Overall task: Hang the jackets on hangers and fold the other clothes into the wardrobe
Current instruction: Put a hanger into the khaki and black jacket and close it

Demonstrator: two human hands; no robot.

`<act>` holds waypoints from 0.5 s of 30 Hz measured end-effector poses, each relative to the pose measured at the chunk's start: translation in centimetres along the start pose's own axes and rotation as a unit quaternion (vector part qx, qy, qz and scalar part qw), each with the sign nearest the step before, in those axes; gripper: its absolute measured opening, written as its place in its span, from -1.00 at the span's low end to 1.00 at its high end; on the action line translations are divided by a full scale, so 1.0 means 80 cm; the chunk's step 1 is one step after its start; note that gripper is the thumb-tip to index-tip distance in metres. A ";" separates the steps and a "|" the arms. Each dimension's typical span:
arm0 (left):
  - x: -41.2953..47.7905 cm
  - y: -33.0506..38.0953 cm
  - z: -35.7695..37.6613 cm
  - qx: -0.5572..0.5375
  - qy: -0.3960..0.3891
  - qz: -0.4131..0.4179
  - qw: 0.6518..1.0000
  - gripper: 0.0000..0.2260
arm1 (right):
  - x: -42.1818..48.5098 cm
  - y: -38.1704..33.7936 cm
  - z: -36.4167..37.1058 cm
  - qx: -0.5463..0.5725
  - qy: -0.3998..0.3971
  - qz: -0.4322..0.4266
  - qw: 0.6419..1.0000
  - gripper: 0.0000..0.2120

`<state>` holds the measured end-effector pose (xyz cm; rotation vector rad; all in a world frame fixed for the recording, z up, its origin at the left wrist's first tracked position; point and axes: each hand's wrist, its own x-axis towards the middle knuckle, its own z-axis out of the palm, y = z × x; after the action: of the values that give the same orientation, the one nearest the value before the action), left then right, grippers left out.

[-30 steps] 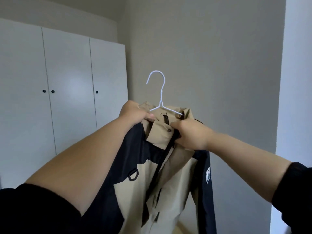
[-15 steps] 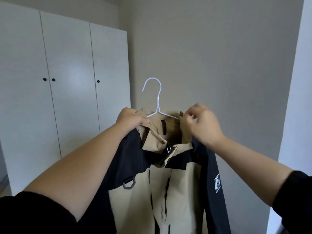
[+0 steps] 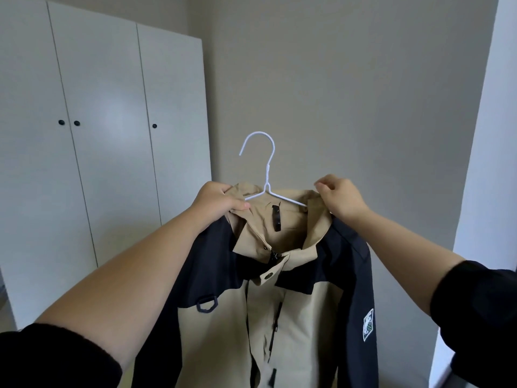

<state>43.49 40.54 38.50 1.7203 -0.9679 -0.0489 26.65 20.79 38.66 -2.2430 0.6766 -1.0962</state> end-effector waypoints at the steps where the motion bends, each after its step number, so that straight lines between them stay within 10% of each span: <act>1: 0.000 0.000 0.000 -0.003 -0.005 0.001 1.000 -0.84 | -0.002 -0.005 0.003 -0.001 -0.051 -0.013 0.999 -0.73; 9: -0.002 -0.012 -0.001 0.001 -0.048 0.009 0.999 -0.82 | -0.027 -0.001 0.006 0.059 -0.270 0.006 0.961 -0.72; 15: 0.002 -0.007 -0.005 0.007 -0.128 -0.047 0.991 -0.63 | -0.033 0.009 0.025 -0.022 -0.058 -0.046 0.997 -0.77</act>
<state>44.10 40.83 38.26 1.8011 -1.0740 -0.3315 26.71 22.49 35.72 -2.3749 0.5599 -0.9932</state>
